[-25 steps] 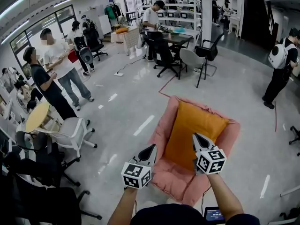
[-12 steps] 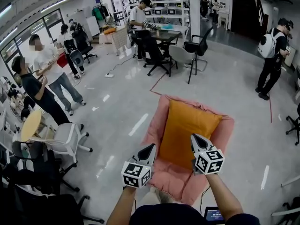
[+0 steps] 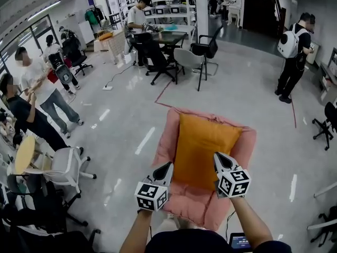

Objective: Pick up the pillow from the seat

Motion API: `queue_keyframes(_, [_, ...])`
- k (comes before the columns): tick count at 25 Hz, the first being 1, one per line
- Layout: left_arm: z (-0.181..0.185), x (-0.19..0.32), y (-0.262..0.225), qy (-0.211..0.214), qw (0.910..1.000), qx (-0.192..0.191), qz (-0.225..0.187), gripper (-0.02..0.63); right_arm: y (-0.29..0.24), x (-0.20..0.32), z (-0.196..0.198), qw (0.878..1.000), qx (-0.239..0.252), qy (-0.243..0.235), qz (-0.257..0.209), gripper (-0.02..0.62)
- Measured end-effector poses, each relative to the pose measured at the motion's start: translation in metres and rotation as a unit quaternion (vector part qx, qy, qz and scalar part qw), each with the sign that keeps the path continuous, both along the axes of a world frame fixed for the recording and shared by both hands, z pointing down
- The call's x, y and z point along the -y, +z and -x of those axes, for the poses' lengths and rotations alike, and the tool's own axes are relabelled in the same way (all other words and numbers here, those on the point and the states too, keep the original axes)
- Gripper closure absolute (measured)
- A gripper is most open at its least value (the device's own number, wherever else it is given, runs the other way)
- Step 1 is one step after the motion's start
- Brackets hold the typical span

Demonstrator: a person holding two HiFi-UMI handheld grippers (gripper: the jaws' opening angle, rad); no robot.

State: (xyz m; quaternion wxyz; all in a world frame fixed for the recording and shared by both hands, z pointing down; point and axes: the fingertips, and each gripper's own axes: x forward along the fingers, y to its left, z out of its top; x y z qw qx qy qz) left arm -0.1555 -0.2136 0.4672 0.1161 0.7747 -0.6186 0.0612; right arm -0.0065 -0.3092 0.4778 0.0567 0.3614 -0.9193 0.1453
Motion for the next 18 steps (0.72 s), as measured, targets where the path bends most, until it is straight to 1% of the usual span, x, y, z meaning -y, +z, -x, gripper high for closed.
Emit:
queue_keyframes(3, [0.001, 0.015, 0.006, 0.012, 0.9999, -0.004, 0.006, 0.603, 0.005, 0.01, -0.007, 1.0, -0.007, 0.021, 0.002, 0.578])
queue_keyframes(11, [0.0, 0.054, 0.027, 0.063, 0.9977, -0.011, 0.023, 0.603, 0.029, 0.032, -0.028, 0.996, -0.022, 0.088, 0.023, 0.578])
queue_keyframes(18, [0.002, 0.08, 0.05, 0.096, 0.9941, -0.019, 0.045, 0.601, 0.052, 0.044, -0.032, 0.991, -0.034, 0.121, 0.04, 0.577])
